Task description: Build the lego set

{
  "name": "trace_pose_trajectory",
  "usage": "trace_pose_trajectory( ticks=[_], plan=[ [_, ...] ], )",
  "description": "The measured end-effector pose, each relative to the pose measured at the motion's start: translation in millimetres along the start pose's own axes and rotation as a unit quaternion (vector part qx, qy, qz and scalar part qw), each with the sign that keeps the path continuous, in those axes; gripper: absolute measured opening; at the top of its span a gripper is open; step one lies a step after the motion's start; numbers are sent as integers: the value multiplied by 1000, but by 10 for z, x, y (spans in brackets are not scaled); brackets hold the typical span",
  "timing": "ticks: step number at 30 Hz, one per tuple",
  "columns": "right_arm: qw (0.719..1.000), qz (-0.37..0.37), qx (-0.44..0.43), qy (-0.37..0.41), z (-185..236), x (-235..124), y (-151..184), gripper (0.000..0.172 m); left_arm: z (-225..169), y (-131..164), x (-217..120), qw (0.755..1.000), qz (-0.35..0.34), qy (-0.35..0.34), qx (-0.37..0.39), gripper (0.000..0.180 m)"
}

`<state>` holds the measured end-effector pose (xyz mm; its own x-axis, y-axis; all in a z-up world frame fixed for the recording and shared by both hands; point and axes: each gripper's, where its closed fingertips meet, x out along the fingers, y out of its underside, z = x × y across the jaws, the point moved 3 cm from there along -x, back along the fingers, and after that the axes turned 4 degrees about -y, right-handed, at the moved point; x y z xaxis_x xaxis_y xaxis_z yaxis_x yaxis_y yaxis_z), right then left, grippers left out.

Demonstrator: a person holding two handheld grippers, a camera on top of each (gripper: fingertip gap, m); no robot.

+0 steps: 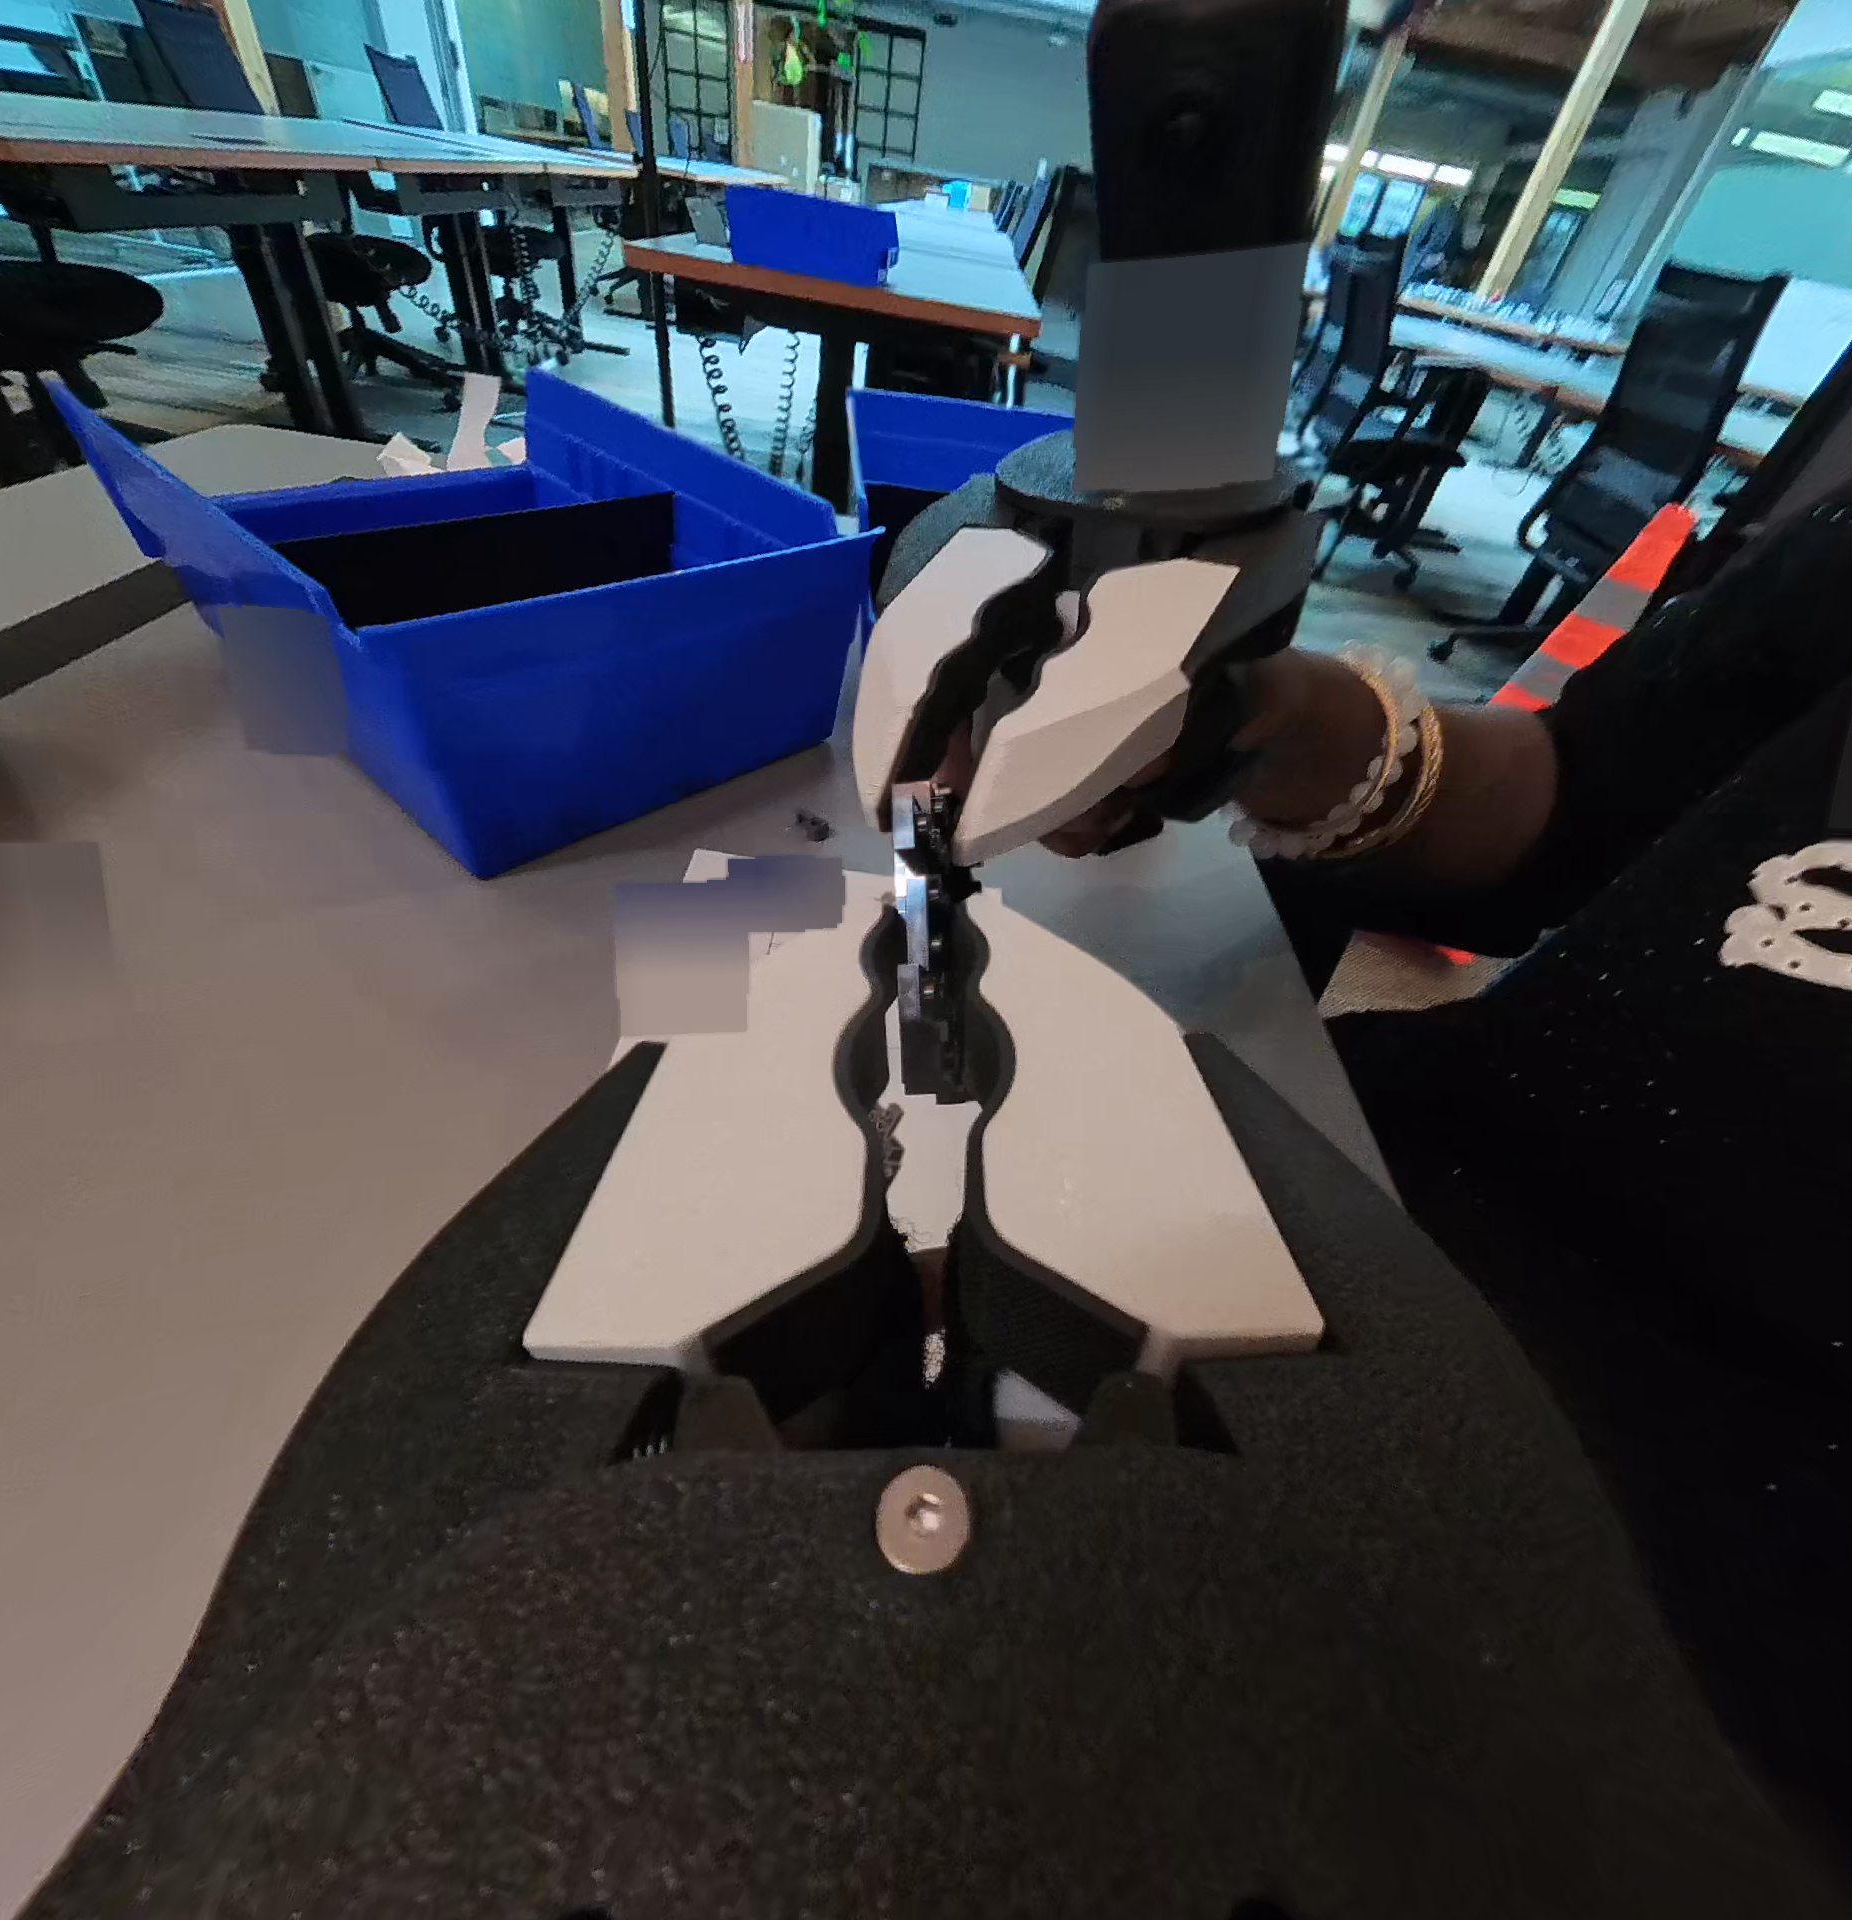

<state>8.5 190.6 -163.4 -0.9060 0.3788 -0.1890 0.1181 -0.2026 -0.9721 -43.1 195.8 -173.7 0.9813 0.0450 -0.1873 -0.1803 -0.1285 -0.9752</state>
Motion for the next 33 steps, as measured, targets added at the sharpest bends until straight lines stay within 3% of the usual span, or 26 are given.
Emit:
trace_pose_trajectory(
  ticks=[13,23,26,28,29,31,33],
  plan=[
    [995,28,-46,82,-7,17,51,10,26,45,25,996,35,-52,60,8],
    [994,30,-52,94,-37,17,95,10,54,95,62,997,40,-55,45,8],
    [993,-19,-71,91,-73,-11,-78,13,83,-69,47,998,-32,-36,-41,8],
    [989,-48,-85,109,-142,-78,-232,61,155,-215,-19,986,-108,-27,-124,8],
    [989,-48,-100,101,-128,-90,-270,72,201,-254,-65,978,-136,-29,-155,8],
    [982,-35,-143,114,-124,-88,-285,82,275,-325,-147,959,-184,-36,-215,8],
    [964,-7,-227,142,-96,-39,-279,79,300,-402,-197,936,-227,-27,-267,8]
  ],
)
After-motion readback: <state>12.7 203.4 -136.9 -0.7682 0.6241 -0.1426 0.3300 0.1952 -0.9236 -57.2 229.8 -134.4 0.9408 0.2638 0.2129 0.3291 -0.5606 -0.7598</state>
